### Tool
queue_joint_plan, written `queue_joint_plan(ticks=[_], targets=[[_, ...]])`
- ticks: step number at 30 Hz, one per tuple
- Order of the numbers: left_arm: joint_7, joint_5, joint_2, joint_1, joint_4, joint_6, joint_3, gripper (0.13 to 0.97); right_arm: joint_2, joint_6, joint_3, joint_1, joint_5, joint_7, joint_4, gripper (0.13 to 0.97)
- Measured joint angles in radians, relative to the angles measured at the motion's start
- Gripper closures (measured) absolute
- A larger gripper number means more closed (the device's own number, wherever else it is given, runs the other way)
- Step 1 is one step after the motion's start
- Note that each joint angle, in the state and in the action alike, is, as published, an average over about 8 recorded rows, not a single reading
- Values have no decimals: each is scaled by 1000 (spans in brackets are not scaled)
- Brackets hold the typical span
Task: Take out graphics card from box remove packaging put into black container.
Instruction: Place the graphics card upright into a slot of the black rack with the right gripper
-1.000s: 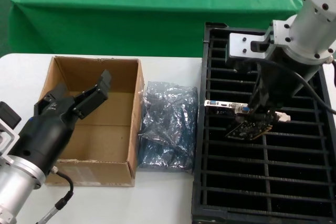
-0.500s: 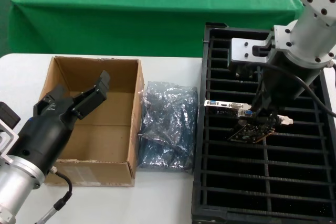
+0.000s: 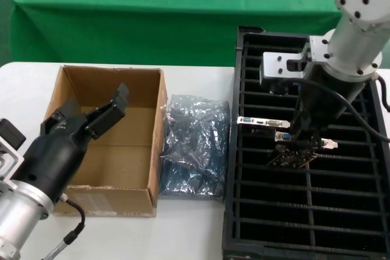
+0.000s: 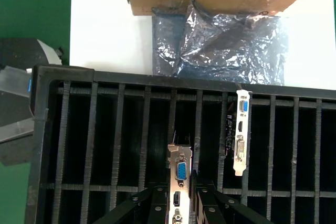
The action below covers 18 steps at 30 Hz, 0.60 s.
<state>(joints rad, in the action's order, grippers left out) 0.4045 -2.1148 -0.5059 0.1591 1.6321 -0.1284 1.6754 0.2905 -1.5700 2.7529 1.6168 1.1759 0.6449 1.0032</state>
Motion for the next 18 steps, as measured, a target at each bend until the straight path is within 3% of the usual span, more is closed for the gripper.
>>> queue_joint_plan(ticks=[18], targets=[[-3, 4, 13, 17, -35, -15, -1, 132, -151, 0, 0, 17, -69, -163, -303, 900]])
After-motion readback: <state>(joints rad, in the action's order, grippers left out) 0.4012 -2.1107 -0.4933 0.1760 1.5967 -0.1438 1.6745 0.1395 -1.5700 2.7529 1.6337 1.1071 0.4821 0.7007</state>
